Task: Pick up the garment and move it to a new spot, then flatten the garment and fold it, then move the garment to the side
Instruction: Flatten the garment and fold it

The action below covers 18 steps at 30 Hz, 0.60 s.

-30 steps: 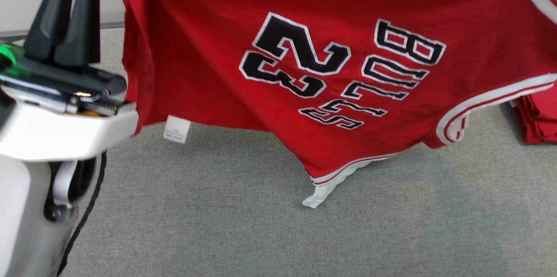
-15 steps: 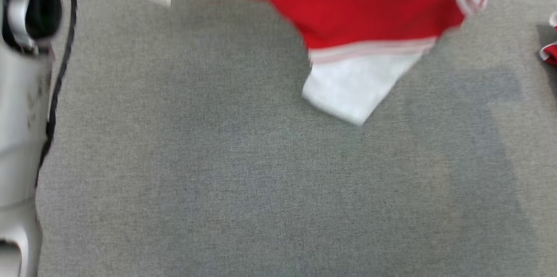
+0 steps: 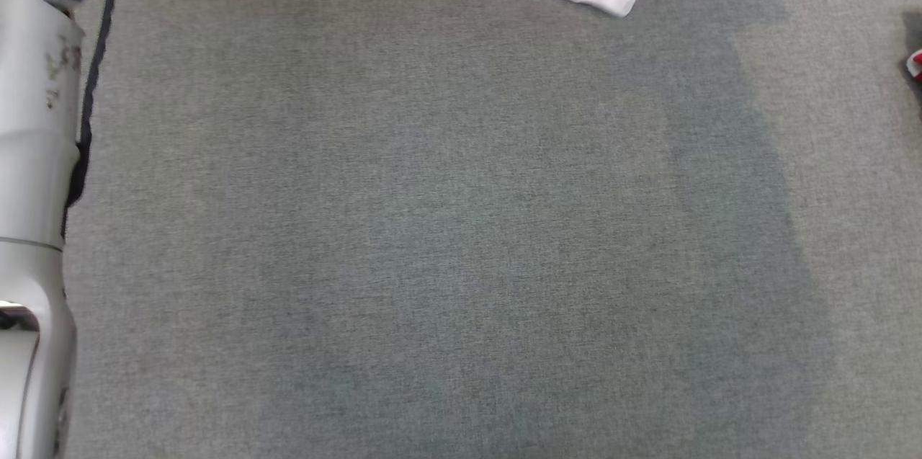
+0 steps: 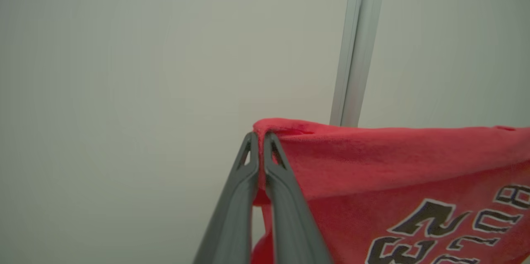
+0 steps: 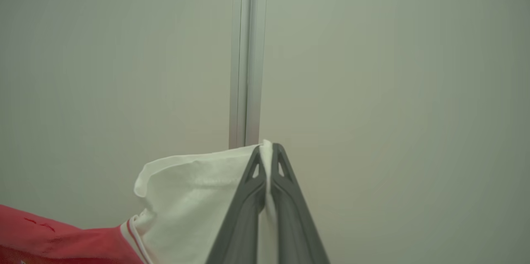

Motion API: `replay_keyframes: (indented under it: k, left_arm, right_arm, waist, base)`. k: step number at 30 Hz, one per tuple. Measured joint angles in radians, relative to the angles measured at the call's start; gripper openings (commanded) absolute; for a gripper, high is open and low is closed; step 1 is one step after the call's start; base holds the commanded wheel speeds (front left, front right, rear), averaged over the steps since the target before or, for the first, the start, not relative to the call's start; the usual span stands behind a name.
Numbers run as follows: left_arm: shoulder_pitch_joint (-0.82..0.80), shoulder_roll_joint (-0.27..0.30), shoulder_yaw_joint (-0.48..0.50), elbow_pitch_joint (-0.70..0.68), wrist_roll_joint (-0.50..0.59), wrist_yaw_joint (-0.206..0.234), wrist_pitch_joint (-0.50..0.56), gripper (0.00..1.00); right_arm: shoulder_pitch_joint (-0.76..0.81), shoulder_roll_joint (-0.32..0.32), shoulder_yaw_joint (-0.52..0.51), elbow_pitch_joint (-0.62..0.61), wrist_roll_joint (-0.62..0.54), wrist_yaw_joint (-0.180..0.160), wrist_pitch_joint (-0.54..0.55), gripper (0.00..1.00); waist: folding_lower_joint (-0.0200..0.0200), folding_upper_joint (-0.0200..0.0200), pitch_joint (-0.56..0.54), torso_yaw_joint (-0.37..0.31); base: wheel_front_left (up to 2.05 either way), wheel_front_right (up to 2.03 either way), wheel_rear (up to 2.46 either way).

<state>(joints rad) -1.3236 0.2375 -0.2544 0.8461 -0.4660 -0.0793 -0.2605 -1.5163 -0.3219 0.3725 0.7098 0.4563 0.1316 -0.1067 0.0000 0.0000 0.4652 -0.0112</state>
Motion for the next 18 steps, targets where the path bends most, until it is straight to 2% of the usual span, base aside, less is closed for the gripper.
replay_keyframes:
  k: [3, 10, 15, 18]
  left_arm:
    - [0.02, -0.019, 0.008, 0.096, -0.015, -0.009, -0.001, 0.0]
    - [0.136, -0.051, 0.049, 0.176, -0.029, -0.023, -0.001, 0.0]
    - [0.26, -0.062, 0.089, 0.152, -0.024, -0.034, -0.001, 0.0]
    - [0.385, -0.076, 0.121, 0.097, -0.004, -0.043, -0.001, 0.0]
  right_arm:
    - [0.034, 0.037, 0.053, 0.088, 0.042, 0.0, -0.02, 0.0]
    - [0.187, 0.077, 0.147, 0.188, 0.141, 0.0, -0.09, 0.0]
    - [0.341, 0.072, 0.192, 0.172, 0.232, 0.0, -0.141, 0.0]
    - [0.504, 0.047, 0.18, 0.092, 0.287, 0.0, -0.152, 0.0]
  waist:
    - [0.0, 0.0, 0.011, -0.014]
    - [0.0, 0.0, 0.024, -0.024]
    - [0.0, 0.0, 0.013, -0.017]
    - [0.0, 0.0, -0.008, -0.007]
  base:
    - [0.0, 0.0, 0.0]
    - [0.0, 0.0, 0.0]
    - [0.0, 0.0, 0.0]
    - [0.0, 0.0, 0.0]
